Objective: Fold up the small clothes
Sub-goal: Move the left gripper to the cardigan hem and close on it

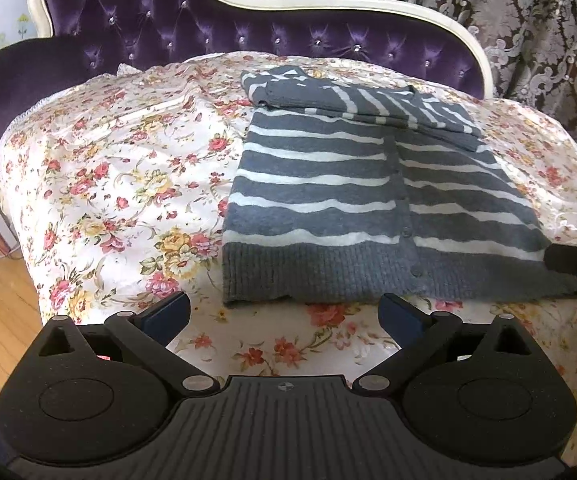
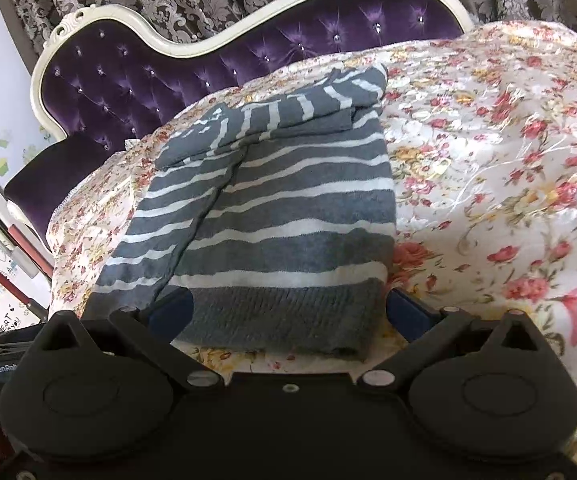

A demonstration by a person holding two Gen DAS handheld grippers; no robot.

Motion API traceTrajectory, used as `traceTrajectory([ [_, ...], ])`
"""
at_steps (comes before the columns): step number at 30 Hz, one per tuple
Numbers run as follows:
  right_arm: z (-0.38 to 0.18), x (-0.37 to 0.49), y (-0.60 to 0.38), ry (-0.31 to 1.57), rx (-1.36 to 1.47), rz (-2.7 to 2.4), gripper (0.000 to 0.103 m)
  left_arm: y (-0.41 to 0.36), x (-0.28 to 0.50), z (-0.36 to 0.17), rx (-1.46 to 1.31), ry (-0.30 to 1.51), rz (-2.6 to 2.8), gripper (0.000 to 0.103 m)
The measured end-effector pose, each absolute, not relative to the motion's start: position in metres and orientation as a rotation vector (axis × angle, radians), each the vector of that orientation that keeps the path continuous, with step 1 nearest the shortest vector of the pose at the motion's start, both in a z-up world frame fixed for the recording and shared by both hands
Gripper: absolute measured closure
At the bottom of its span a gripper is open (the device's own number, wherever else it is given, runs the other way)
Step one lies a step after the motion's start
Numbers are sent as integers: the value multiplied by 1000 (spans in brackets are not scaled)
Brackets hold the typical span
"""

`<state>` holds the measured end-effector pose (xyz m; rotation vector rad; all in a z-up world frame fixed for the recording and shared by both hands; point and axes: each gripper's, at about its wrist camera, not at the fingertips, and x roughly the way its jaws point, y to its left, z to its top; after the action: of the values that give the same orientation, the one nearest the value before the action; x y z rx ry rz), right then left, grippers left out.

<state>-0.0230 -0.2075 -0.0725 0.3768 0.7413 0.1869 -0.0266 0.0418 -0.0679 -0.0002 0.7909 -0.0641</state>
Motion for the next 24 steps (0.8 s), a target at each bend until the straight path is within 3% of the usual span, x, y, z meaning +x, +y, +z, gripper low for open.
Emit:
traceTrajectory([
  [24,-82,-9,-204,801,382,223,1,74,29,-73,-221,888,-132,2],
])
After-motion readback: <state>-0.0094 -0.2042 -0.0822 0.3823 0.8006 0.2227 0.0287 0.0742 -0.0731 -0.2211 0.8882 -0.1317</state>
